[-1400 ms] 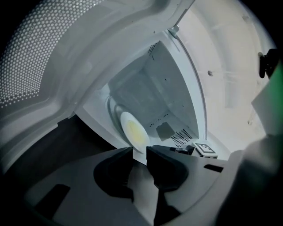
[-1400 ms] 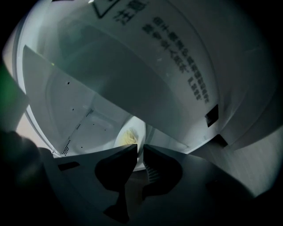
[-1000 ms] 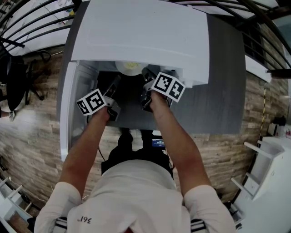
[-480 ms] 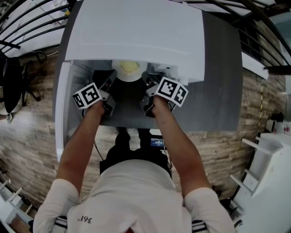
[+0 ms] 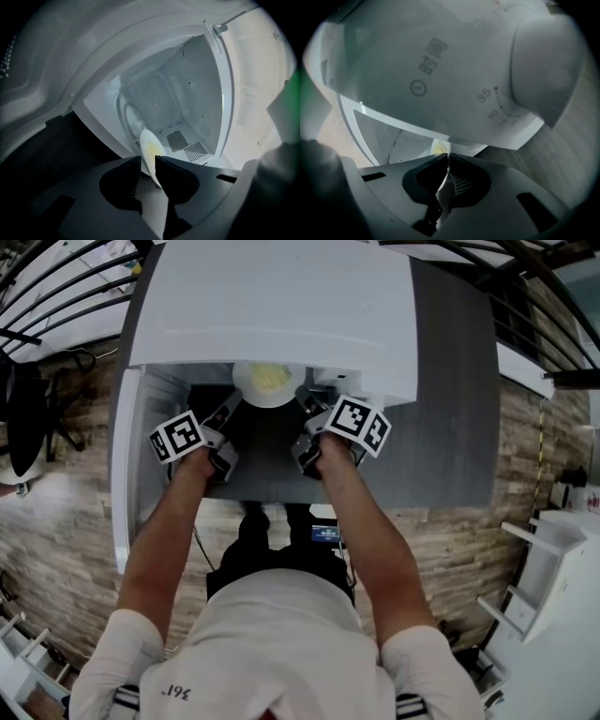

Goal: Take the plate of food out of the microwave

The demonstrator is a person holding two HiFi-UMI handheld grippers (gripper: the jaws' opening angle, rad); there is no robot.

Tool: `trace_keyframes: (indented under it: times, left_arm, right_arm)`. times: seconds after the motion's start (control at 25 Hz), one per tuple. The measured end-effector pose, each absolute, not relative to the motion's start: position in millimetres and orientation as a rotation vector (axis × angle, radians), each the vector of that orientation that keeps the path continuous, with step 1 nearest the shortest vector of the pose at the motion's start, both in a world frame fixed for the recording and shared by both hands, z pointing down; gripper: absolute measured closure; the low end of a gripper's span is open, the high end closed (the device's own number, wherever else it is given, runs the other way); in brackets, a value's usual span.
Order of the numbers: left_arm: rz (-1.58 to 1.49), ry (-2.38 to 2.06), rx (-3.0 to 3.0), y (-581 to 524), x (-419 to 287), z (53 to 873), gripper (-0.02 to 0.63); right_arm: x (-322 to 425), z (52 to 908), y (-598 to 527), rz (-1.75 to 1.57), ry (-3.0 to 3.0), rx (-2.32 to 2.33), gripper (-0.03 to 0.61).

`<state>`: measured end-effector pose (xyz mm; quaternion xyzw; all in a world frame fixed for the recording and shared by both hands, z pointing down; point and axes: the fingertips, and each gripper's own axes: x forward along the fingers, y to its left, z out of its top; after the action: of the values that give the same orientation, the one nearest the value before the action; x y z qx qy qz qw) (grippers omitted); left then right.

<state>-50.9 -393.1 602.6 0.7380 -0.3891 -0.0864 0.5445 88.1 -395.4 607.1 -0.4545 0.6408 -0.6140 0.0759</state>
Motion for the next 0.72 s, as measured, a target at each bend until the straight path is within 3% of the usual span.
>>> trace_keyframes:
  times: [0.72]
  left_arm:
    - [-0.207, -0.866, 1.813, -395.0, -43.7, 603.9, 0.569]
  right_arm:
    - [93.8, 608.7, -384.2, -1.849, 1.996, -1.386, 0.560]
